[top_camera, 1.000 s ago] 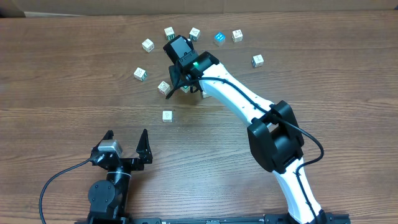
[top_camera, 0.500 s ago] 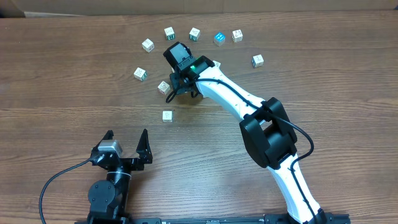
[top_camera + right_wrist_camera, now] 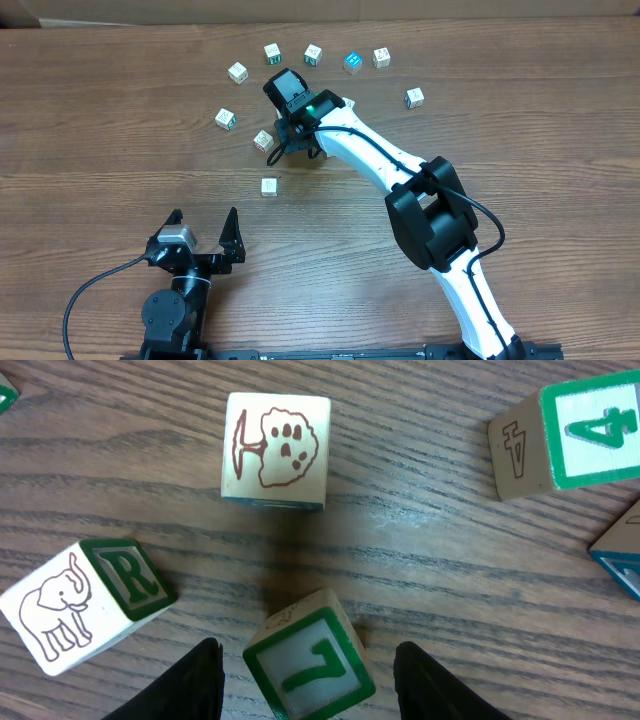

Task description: Form a circle

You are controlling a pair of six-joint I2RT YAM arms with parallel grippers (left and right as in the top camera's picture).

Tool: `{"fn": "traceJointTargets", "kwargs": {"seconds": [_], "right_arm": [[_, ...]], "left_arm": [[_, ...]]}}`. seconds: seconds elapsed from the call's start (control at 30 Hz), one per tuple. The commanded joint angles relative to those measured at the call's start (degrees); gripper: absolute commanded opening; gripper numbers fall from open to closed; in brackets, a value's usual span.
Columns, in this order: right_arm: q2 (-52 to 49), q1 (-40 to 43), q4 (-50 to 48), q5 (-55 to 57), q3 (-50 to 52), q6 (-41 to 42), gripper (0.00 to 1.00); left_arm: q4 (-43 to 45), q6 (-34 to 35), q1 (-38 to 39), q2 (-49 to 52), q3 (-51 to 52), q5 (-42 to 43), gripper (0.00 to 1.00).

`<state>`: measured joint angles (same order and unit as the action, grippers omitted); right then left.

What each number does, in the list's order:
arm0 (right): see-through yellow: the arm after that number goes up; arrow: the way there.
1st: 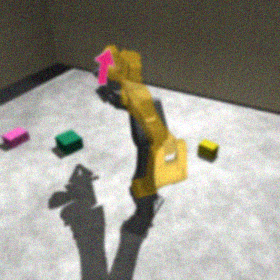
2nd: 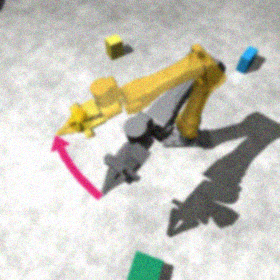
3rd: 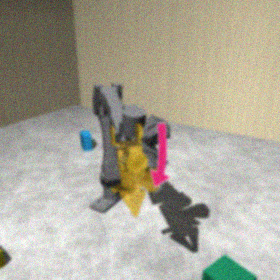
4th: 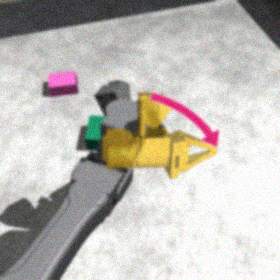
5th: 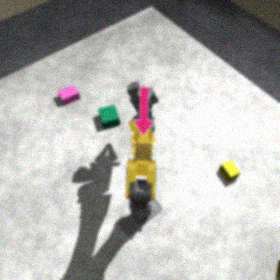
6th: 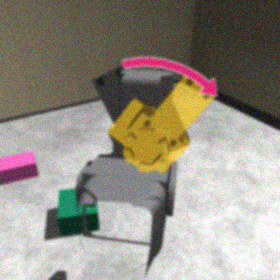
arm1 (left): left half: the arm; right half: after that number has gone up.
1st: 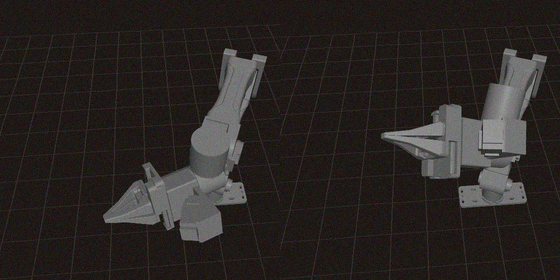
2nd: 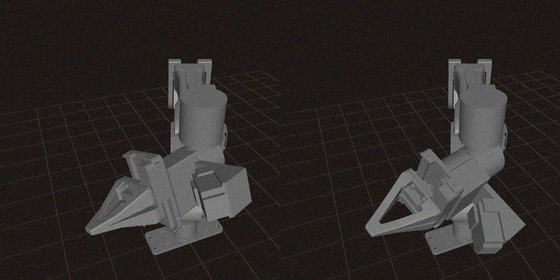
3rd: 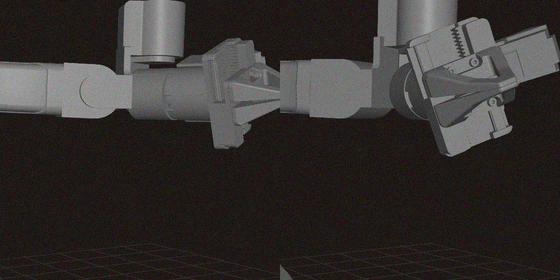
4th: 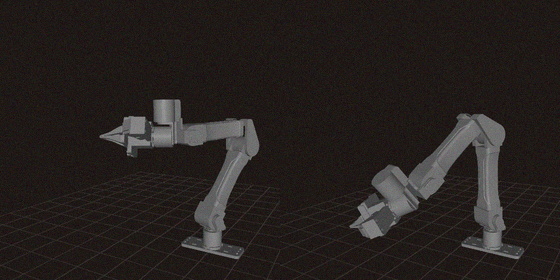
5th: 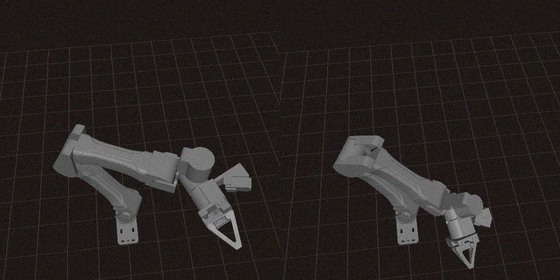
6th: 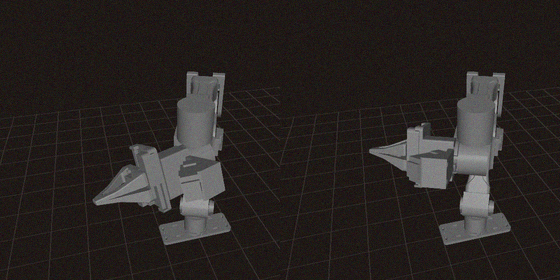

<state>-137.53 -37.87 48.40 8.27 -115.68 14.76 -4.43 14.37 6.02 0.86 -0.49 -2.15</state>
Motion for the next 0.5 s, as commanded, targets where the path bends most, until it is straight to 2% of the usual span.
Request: {"fn": "traceJointTargets", "kwargs": {"seconds": [0.0, 0.47], "right_arm": [[0.0, 0.4, -0.6, -0.2, 0.2, -0.2, 0.52], [-1.0, 0.5, -0.7, -0.2, 0.2, -0.2, 0.52]], "left_arm": [[0.1, -1.6, 0.4, -0.6, 0.2, 0.3, 1.00], [0.1, -1.6, 0.4, -0.6, 0.2, 0.3, 1.00]]}}
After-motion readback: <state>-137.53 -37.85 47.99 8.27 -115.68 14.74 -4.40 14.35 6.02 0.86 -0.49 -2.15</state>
